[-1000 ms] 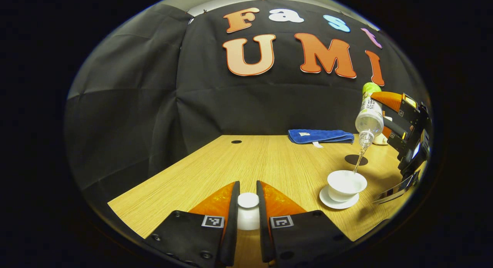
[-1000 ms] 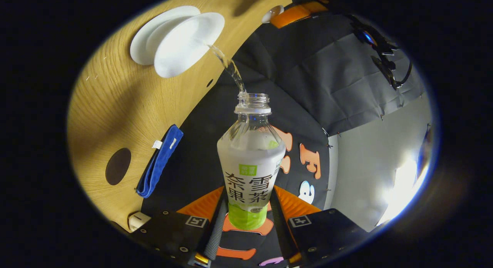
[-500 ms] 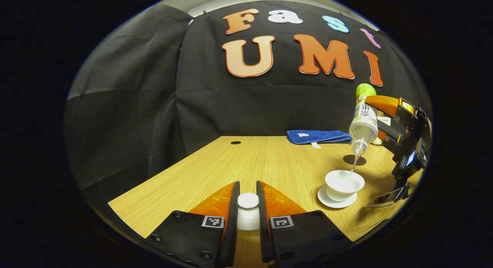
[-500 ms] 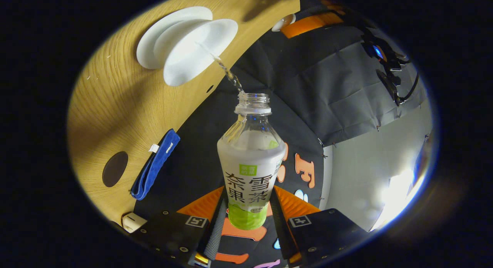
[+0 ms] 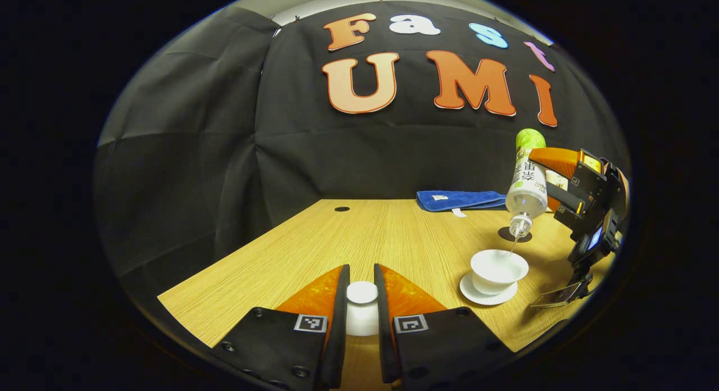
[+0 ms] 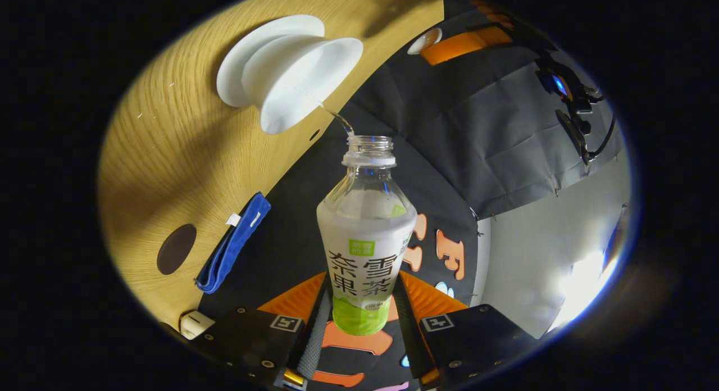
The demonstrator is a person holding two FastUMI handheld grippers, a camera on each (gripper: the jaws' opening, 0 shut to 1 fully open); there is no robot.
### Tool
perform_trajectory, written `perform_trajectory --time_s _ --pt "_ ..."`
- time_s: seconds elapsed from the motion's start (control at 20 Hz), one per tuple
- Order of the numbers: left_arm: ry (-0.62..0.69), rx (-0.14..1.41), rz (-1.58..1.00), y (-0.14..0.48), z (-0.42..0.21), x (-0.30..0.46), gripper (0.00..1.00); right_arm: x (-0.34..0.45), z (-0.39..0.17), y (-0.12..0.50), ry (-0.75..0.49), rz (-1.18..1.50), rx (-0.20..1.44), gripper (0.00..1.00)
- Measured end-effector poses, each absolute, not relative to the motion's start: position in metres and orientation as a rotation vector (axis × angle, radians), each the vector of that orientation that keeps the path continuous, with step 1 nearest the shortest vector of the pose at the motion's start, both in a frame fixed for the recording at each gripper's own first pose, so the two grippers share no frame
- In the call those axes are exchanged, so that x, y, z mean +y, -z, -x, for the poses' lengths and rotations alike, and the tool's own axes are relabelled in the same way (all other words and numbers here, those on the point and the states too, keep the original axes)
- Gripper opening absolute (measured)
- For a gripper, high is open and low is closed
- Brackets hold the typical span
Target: Open the teacup lid with one hand, grasp the water bottle and pour water into the teacup with the other hand; after pouring, place the water bottle on the coaster and then close the teacup lid.
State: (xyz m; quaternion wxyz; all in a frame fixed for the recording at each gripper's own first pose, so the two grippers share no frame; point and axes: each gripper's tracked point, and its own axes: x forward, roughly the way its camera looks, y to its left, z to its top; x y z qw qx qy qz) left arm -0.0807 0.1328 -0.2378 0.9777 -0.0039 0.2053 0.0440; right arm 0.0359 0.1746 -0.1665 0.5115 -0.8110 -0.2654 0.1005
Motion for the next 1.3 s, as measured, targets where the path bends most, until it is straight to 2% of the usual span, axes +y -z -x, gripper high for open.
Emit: perform_trajectory --time_s 0.2,0.4,0.65,1.15,1.3 --pt "-0.078 0.401 0.004 0.231 0.078 0.127 0.29 0.173 -0.037 0.179 -0.273 1.831 -0.516 0.63" --pt "-0.062 0.381 0.009 0.222 0.071 0.116 0.29 0.168 -0.043 0.21 -0.346 1.609 -0.3 0.63" --pt "-0.043 0.376 0.015 0.221 0.068 0.102 0.29 0.16 -0.047 0.198 -0.384 1.265 -0.099 0.63" --pt "-0.007 0.335 0.023 0.204 0.058 0.075 0.29 0.095 -0.111 0.166 -0.236 0.623 0.14 0.64" --pt "-0.009 0.329 0.031 0.2 0.058 0.072 0.29 0.081 -0.124 0.167 -0.201 0.502 0.197 0.63"
